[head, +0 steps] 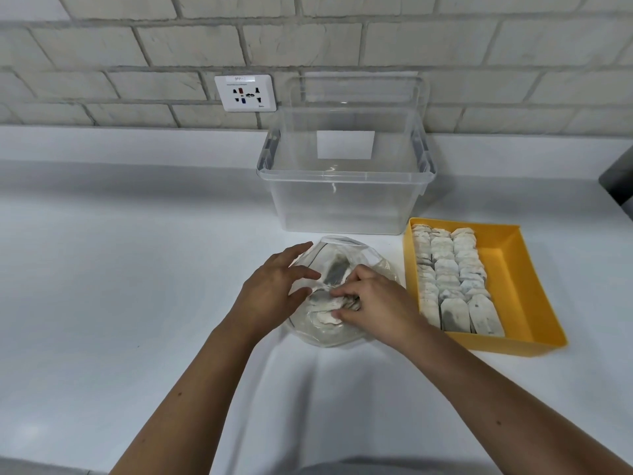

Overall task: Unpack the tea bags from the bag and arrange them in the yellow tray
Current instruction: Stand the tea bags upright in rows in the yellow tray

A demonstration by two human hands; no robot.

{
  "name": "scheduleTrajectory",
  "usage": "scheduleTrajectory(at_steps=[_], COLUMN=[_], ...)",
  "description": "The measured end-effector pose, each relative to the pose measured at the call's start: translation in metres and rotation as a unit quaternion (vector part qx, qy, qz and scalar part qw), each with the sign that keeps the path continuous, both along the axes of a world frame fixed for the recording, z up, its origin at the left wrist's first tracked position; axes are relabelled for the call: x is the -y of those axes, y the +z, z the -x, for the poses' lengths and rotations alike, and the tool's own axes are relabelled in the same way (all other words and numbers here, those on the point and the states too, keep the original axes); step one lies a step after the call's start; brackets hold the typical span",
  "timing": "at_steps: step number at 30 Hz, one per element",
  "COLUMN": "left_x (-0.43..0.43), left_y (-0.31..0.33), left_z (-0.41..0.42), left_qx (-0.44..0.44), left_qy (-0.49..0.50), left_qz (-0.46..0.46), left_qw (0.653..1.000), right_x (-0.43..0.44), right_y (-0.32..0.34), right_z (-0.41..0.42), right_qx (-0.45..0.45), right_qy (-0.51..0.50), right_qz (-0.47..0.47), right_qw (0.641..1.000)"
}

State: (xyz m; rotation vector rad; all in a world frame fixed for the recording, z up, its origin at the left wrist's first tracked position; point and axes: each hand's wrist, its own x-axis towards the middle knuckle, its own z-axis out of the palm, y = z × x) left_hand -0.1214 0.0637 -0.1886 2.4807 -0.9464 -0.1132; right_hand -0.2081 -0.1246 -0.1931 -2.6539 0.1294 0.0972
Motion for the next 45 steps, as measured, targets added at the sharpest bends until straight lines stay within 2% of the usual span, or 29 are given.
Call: scheduleTrajectory(at_steps=[3, 4, 6, 9, 12, 14, 16, 18, 20, 22, 24, 25, 27, 28, 29, 31, 38, 40, 45], left_x=[-0.002, -0.003, -0.002, 0.003, 0.013, 0.022, 0.031, 0.035, 0.037, 0.036, 0.032, 0.029, 0.023, 0.02, 0.018, 0.016, 0.015, 0.014, 0.01], left_y=[0.001, 0.001, 0.006, 0.019, 0.03, 0.031, 0.03, 0.027, 0.026, 0.028, 0.028, 0.028, 0.025, 0.024, 0.024, 0.025, 0.023, 0.023, 0.024], left_z=[0.001, 0.001, 0.005, 0.017, 0.029, 0.036, 0.042, 0.046, 0.05, 0.05, 0.047, 0.044, 0.037, 0.034, 0.033, 0.032, 0.032, 0.032, 0.029], left_qx=[-0.028, -0.039, -0.056, -0.117, -0.221, -0.294, -0.385, -0.456, -0.482, -0.469, -0.425, -0.399, -0.352, -0.335, -0.323, -0.313, -0.323, -0.319, -0.298], left_qy=[0.012, 0.02, 0.051, 0.113, 0.142, 0.159, 0.189, 0.198, 0.189, 0.2, 0.221, 0.234, 0.26, 0.266, 0.268, 0.26, 0.245, 0.243, 0.24], left_qz=[0.02, 0.046, 0.116, 0.216, 0.284, 0.341, 0.42, 0.473, 0.499, 0.503, 0.489, 0.479, 0.451, 0.436, 0.425, 0.416, 0.418, 0.413, 0.383], left_qw=[0.999, 0.998, 0.99, 0.963, 0.922, 0.879, 0.8, 0.727, 0.695, 0.698, 0.729, 0.746, 0.778, 0.792, 0.802, 0.813, 0.813, 0.818, 0.841], right_x=[0.005, 0.007, 0.011, 0.012, 0.007, 0.002, -0.002, -0.006, -0.007, -0.008, -0.007, -0.006, -0.002, -0.002, -0.002, -0.006, -0.014, -0.012, 0.004], right_y=[-0.005, -0.006, -0.005, 0.01, 0.026, 0.031, 0.03, 0.029, 0.027, 0.024, 0.017, 0.013, 0.003, -0.001, -0.006, -0.01, -0.009, -0.008, 0.007], right_z=[0.0, 0.0, 0.0, 0.003, 0.005, 0.006, 0.005, 0.003, 0.002, 0.001, 0.0, -0.001, -0.001, 0.0, 0.0, 0.0, -0.008, -0.009, -0.009], right_qx=[0.046, 0.058, 0.074, 0.061, 0.026, 0.005, -0.011, -0.01, -0.001, 0.007, 0.026, 0.047, 0.077, 0.061, 0.036, 0.004, 0.052, 0.087, 0.151], right_qy=[-0.012, -0.031, -0.097, -0.188, -0.19, -0.181, -0.17, -0.157, -0.143, -0.137, -0.135, -0.121, -0.033, 0.024, 0.067, 0.093, 0.068, 0.043, -0.083], right_qz=[0.003, -0.02, -0.134, -0.375, -0.531, -0.589, -0.622, -0.628, -0.609, -0.572, -0.502, -0.428, -0.205, -0.114, -0.061, -0.038, 0.035, 0.009, -0.17], right_qw=[0.999, 0.998, 0.983, 0.906, 0.825, 0.787, 0.764, 0.762, 0.78, 0.809, 0.854, 0.894, 0.975, 0.991, 0.995, 0.995, 0.996, 0.995, 0.97])
